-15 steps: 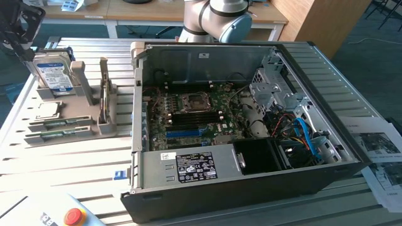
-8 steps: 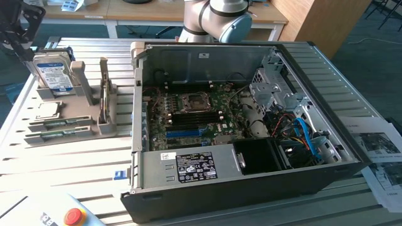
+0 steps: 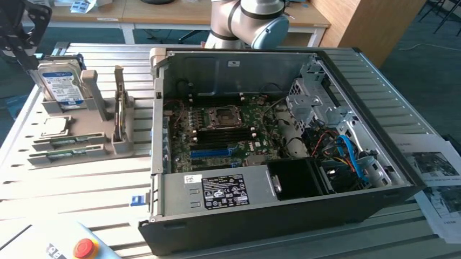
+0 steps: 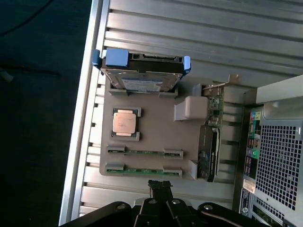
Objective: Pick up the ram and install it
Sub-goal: 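Pick up the ram and move it above insertion slot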
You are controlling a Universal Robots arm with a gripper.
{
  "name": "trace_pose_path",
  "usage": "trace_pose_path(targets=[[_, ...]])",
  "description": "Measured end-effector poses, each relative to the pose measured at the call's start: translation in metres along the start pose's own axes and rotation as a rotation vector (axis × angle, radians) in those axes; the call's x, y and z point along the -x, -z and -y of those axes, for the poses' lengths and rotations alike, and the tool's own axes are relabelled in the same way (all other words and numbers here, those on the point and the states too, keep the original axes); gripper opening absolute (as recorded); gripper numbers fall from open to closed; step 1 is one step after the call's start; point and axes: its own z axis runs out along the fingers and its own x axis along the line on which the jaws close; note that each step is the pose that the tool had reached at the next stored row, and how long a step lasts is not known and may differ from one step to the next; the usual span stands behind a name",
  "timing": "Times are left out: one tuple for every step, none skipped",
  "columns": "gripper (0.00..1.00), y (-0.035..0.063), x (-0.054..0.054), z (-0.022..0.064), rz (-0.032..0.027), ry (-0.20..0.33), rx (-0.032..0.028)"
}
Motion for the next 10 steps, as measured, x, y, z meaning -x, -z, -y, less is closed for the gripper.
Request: trace_pose_path(targets=[[0.1,0.0,0.0,0.0,-0.0006,0.011,0.0003],[0.1,0.0,0.0,0.0,-0.0011,0.023,0.0006],[0.1,0.0,0.0,0.0,-0.0015,0.033,0.0009],[0.1,0.0,0.0,0.0,-0.0019,0.042,0.0012],[0.1,0.0,0.0,0.0,-0.0025,0.053,0.0015],[0.1,0.0,0.0,0.0,-0.0029,0.064,0.0018],[0.1,0.0,0.0,0.0,-0.0034,0.075,0.0021],[0.1,0.0,0.0,0.0,-0.0038,0.086,0.0024],[0.1,0.0,0.0,0.0,-0.0044,0.098,0.0027],[0.1,0.0,0.0,0.0,-0.005,0.109,0.003]])
